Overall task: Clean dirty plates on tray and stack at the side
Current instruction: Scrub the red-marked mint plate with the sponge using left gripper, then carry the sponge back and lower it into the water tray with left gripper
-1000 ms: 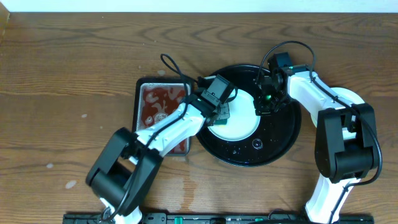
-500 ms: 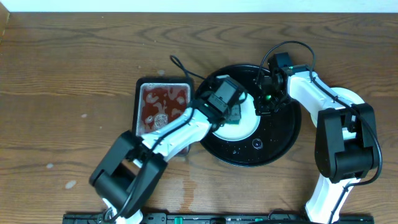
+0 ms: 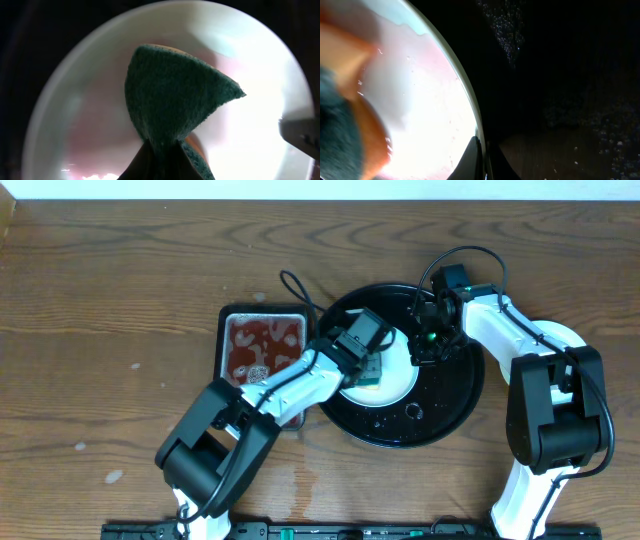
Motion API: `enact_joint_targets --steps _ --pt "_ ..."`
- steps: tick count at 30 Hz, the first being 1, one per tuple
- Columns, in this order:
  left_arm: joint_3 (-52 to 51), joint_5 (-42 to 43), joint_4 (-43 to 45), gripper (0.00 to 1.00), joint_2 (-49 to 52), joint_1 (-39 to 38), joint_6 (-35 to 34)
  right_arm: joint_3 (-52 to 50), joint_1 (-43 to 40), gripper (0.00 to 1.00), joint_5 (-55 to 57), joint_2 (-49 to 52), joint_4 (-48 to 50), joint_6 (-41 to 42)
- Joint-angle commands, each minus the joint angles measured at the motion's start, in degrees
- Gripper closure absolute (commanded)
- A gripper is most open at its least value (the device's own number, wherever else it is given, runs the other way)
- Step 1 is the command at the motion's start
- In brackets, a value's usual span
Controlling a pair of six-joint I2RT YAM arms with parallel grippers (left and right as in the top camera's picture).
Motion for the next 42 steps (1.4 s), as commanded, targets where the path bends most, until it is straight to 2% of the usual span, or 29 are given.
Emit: enact_joint_targets --steps 1,6,12,19,22,31,42 --pt "-0.87 -2.8 -2.38 0.92 -0.39 3.56 2.8 -0.85 -0.11 0.99 2.12 0.17 -0.59 -1.11" --pt "-0.87 -1.16 -3.45 0.93 -5.51 4.24 7.72 -0.85 -0.11 0.99 2.12 0.17 -0.57 -1.11" --pt "-0.87 -1.2 -10.25 0.93 -13.6 5.4 12.98 -0.85 -0.13 0.99 2.12 0.17 -0.59 -1.11" --pt "-0.87 -1.68 -18.45 0.92 -20.68 11.76 18.14 -0.85 -0.11 0.99 2.12 0.17 -0.59 -1.11" --pt "-0.9 -1.86 -20.92 0.92 -20.87 14.91 20.85 -0.85 -0.11 0.99 2.12 0.17 -0.59 -1.11" --pt "-5.31 -2.08 -20.83 0.93 -19.28 21.75 21.05 -0.85 -0.11 0.98 2.12 0.17 -0.61 -1.11" --pt "-7.58 -2.05 -16.79 0.92 -12.11 22.95 21.24 -0.85 -0.11 0.99 2.12 0.17 -0.63 -1.11"
